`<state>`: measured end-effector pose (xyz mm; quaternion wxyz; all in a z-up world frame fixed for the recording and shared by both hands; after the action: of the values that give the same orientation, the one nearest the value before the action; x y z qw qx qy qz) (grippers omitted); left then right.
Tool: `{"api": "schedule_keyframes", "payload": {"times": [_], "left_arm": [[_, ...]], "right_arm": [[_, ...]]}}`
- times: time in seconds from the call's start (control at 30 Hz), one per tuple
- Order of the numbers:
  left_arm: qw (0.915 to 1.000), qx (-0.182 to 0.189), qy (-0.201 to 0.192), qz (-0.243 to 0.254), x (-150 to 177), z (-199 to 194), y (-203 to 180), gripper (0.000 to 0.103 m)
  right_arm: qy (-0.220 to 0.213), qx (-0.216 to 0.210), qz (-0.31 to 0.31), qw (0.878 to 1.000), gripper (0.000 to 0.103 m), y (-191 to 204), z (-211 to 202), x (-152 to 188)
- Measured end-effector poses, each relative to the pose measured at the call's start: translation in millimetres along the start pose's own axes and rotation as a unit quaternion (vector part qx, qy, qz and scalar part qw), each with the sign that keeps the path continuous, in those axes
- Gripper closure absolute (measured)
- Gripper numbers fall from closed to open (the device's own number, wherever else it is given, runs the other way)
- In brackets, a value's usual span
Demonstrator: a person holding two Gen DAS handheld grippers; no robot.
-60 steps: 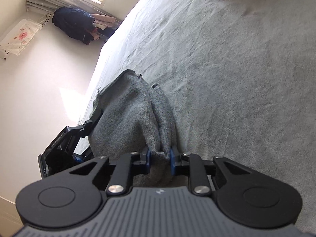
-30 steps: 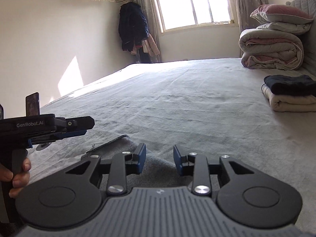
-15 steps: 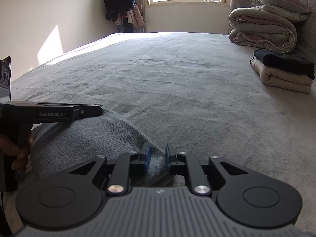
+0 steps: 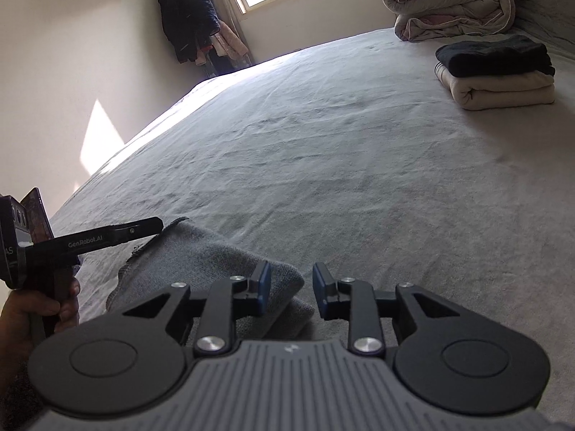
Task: Fold clothes
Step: 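Grasp the ends of the folded sweater bundle with both grippers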
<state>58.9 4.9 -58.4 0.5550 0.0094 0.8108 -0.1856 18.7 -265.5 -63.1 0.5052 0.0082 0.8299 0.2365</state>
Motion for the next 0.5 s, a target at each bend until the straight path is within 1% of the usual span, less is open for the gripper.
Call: {"api": "schedule_keyframes", "payload": {"times": [0.03, 0.07, 0.13, 0.23, 0.3, 0.4, 0.47, 0.5], "left_arm": [[1.0, 0.001, 0.002, -0.01, 0.2, -1.6, 2.6, 0.054], [0.9998, 0.003, 0.006, -0.02, 0.8, -3.1, 4.9, 0.052], [0.9987, 0.011, 0.021, -0.046, 3.8, -4.1, 9.7, 0.043], [0.9951, 0.019, 0.043, -0.088, 9.3, -3.6, 17.3, 0.041], [0.9903, 0.027, 0.063, -0.121, 16.1, -0.4, 22.9, 0.04], [0.979, 0.039, 0.098, -0.175, 29.8, 5.8, 30.6, 0.04], [0.9645, 0.055, 0.133, -0.221, 45.3, 12.5, 33.6, 0.039], [0.9588, 0.062, 0.134, -0.243, 50.2, 14.4, 35.5, 0.036]], "right_arm": [[0.007, -0.005, 0.012, 1.0, 0.055, 0.2, -1.3, 0.6], [0.014, -0.011, 0.026, 0.999, 0.052, 0.2, -2.8, 1.5], [0.028, -0.022, 0.049, 0.998, 0.047, 1.4, -4.9, 4.6], [0.053, -0.031, 0.094, 0.994, 0.043, -1.4, -5.1, 11.3], [0.078, -0.043, 0.142, 0.986, 0.042, -5.0, -2.1, 19.2], [0.119, -0.061, 0.229, 0.964, 0.042, -10.3, 6.6, 36.8], [0.137, -0.067, 0.276, 0.949, 0.042, -12.8, 12.6, 48.3], [0.133, -0.07, 0.281, 0.948, 0.042, -12.4, 14.8, 50.4]]}}
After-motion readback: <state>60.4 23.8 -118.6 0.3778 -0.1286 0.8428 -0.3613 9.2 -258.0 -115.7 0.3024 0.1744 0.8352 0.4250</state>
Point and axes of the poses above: each gripper's, at about its wrist camera, not at the fingertips, and z roughly the way its jaws point, y to its left, x to its underside, the point moved 8 cm from there along z, roughly the way its jaws point, and after that the axes turned 14 degrees about -y, right-handed, at the moved point
